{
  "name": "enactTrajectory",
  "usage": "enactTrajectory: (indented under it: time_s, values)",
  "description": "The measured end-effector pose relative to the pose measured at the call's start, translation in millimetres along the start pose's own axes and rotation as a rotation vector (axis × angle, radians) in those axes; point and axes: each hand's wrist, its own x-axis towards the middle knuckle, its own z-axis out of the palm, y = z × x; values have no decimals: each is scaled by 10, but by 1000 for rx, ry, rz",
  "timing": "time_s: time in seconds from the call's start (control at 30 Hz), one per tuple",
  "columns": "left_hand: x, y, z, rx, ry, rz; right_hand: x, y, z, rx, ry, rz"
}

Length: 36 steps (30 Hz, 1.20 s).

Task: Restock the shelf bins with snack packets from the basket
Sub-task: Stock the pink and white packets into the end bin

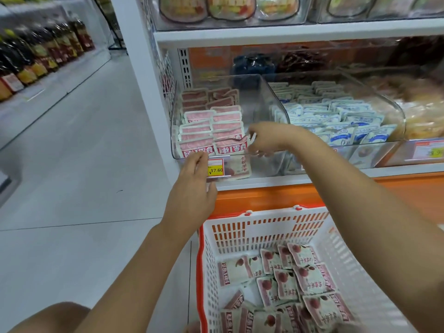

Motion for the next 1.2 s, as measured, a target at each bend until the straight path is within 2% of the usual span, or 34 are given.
enactTrajectory:
  time_s: [0.1, 0.17, 0.2, 0.27, 0.33, 0.4, 0.47, 0.53, 0.6, 0.67, 0.77, 0.83, 0.87, 0.9, 0.97, 1.07, 1.2]
  values:
    - [-60, 13, 33, -72, 74, 46, -230, 62, 67, 156, 482, -144]
    - [-141, 50, 81, -123, 105, 133, -400, 150, 207, 270, 622, -272]
    - [-185, 77, 123, -133, 80, 170, -469, 228, 316, 279, 602, -318]
    - [-268, 96, 247, -103, -51, 214, -571, 446, 595, 215, 449, -358]
    - [-335, 63, 438, -20, -227, 234, -595, 794, 948, 120, 278, -298]
    - [-392, -21, 666, 62, -398, 227, -554, 1241, 1343, 148, 171, -116]
    - [-444, -188, 908, 133, -555, 177, -503, 1722, 1723, 207, 99, 185]
    - [-492, -400, 1100, 210, -685, 120, -509, 2121, 2078, 135, 4, 462]
    - [-533, -560, 1199, 249, -768, 67, -592, 2369, 2359, 60, -140, 594]
    - [-551, -631, 1269, 235, -784, 42, -701, 2489, 2557, 115, -223, 644]
    - [-558, -628, 1372, 225, -773, 26, -696, 2619, 2705, 481, -95, 820]
    - [-576, -628, 1446, 253, -811, 25, -568, 2739, 2750, 885, 73, 1023]
    - [-594, -636, 1477, 275, -832, 32, -510, 2779, 2767, 1127, 100, 1101]
    - [-603, -649, 1499, 299, -847, 42, -465, 2790, 2773, 1358, 82, 1159]
    - [-609, -680, 1510, 332, -845, 62, -403, 2808, 2803, 1644, -19, 1239]
    - [-578, -710, 1504, 342, -800, 78, -337, 2766, 2864, 1938, -79, 1258]
    - [-546, -697, 1495, 352, -785, 71, -326, 2669, 3003, 2136, 57, 1213]
